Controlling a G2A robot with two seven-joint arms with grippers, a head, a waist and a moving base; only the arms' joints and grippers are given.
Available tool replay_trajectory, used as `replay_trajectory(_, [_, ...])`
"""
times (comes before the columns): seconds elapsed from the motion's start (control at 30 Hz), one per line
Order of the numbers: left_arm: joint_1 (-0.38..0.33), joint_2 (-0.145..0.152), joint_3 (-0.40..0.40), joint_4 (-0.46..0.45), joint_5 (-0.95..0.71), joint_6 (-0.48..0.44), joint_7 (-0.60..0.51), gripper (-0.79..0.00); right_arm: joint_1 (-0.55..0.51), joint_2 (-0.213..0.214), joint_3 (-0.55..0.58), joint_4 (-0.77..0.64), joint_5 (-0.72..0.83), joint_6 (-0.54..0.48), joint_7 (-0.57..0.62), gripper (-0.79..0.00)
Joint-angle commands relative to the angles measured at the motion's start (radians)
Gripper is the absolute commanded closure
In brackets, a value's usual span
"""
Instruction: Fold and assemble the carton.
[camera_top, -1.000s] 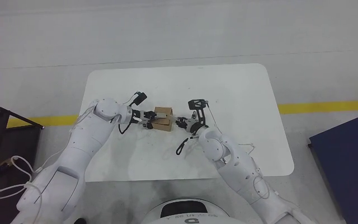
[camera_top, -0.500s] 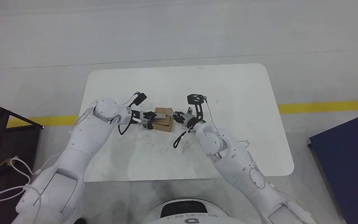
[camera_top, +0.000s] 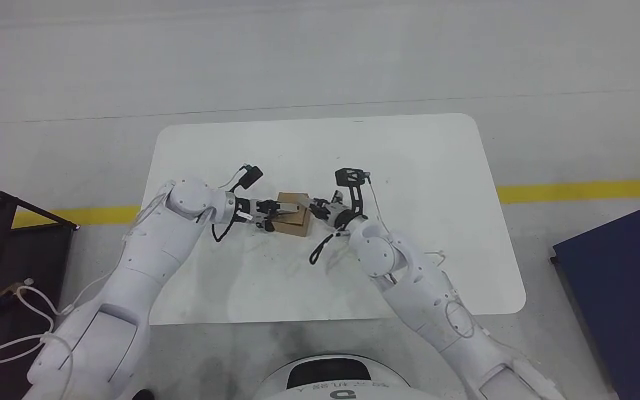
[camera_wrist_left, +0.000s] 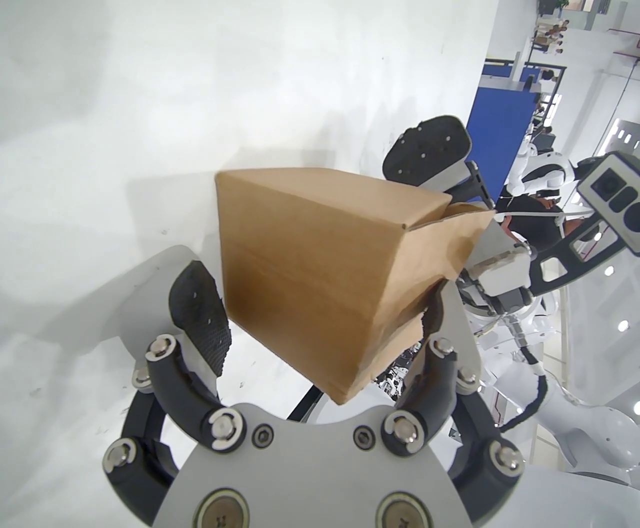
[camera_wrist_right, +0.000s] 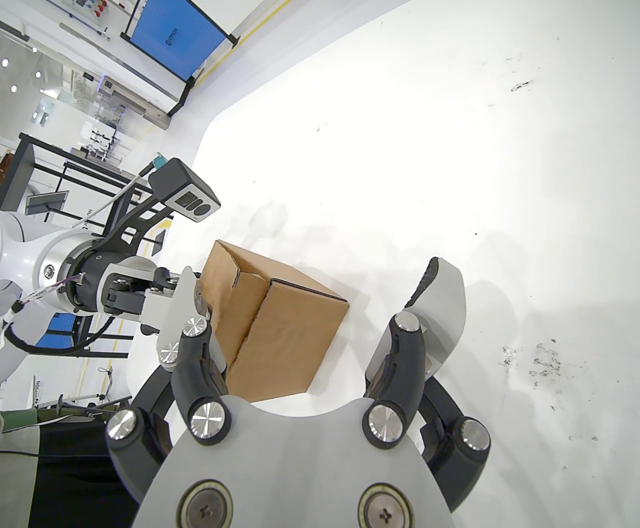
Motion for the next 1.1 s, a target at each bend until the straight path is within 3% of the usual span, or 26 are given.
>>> replay_trajectory(0.0, [0.001,0.001,-0.001,-0.002,0.001,-0.001,0.001,-0.785,-0.006,0.001,0.004,-0.008,-0.003,0.0,-0.002,-0.727])
replay_trajectory(0.67, [0.02,0.002,0.002,-0.004,0.009,0.025,0.003,-0.785,-0.034,0.004,0.015,-0.017,-0.018,-0.002,0.014,-0.686])
replay_trajectory(0.73, [0.02,0.001,0.003,-0.003,0.008,0.024,0.002,-0.785,-0.035,0.004,0.017,-0.016,-0.017,-0.003,0.015,-0.582])
replay_trajectory(0.8, [0.021,0.001,0.003,-0.005,0.007,0.023,0.005,-0.785,-0.037,0.005,0.018,-0.015,-0.019,-0.005,0.017,-0.36])
replay_trajectory(0.87, [0.022,0.001,0.003,-0.007,0.008,0.022,0.006,-0.785,-0.038,0.005,0.018,-0.015,-0.022,-0.006,0.019,-0.249])
replay_trajectory(0.93, [0.023,0.001,0.003,-0.008,0.008,0.021,0.007,-0.785,-0.039,0.005,0.019,-0.016,-0.023,-0.006,0.019,-0.215])
replay_trajectory(1.03, [0.026,0.001,0.002,-0.01,0.009,0.019,0.01,-0.785,-0.041,0.006,0.019,-0.016,-0.029,-0.005,0.024,-0.071])
replay_trajectory(1.07, [0.028,0.002,0.002,-0.011,0.009,0.019,0.011,-0.785,-0.041,0.006,0.019,-0.016,-0.03,-0.004,0.027,-0.068])
